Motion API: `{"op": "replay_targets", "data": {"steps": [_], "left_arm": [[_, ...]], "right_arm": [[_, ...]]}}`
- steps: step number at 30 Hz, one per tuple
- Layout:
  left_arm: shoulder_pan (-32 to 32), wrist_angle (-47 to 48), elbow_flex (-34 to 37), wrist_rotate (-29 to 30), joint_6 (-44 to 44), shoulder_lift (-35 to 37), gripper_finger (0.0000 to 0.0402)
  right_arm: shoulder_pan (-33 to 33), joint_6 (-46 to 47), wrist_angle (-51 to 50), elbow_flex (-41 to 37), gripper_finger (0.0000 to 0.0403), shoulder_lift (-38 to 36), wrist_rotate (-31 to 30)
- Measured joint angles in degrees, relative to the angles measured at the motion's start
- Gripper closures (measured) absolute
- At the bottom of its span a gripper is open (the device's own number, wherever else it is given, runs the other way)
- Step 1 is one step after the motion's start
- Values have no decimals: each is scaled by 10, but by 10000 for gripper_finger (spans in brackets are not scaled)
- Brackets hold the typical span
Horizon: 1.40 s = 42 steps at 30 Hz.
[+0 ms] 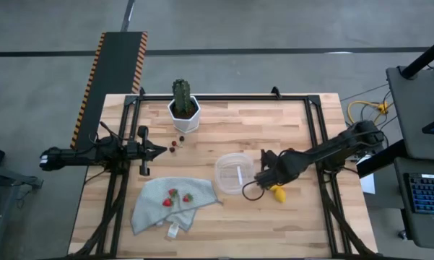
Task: Pick and placing Produce into tupperware
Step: Put the top yellow lemon into the transparent container
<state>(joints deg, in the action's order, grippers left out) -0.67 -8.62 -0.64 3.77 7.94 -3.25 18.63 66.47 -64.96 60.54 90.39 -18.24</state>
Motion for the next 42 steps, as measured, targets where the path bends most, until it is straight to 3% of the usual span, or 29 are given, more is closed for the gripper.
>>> {"op": "replay_targets", "data": {"steps": [5,15,20,42], "left_arm": [[0,0,0,0,0,0,402],[0,-1,0,0,0,0,402],[0,-10,-1,0,0,0,402],[0,-20,0,0,0,-1,402]], "right_arm": [[-9,-82,60,45,207,5,-58],[-61,-241,181,82,207,29,-63],[-84,-298,247,78,207,58,-31],[-110,-342,285,76,207,152,19]]}}
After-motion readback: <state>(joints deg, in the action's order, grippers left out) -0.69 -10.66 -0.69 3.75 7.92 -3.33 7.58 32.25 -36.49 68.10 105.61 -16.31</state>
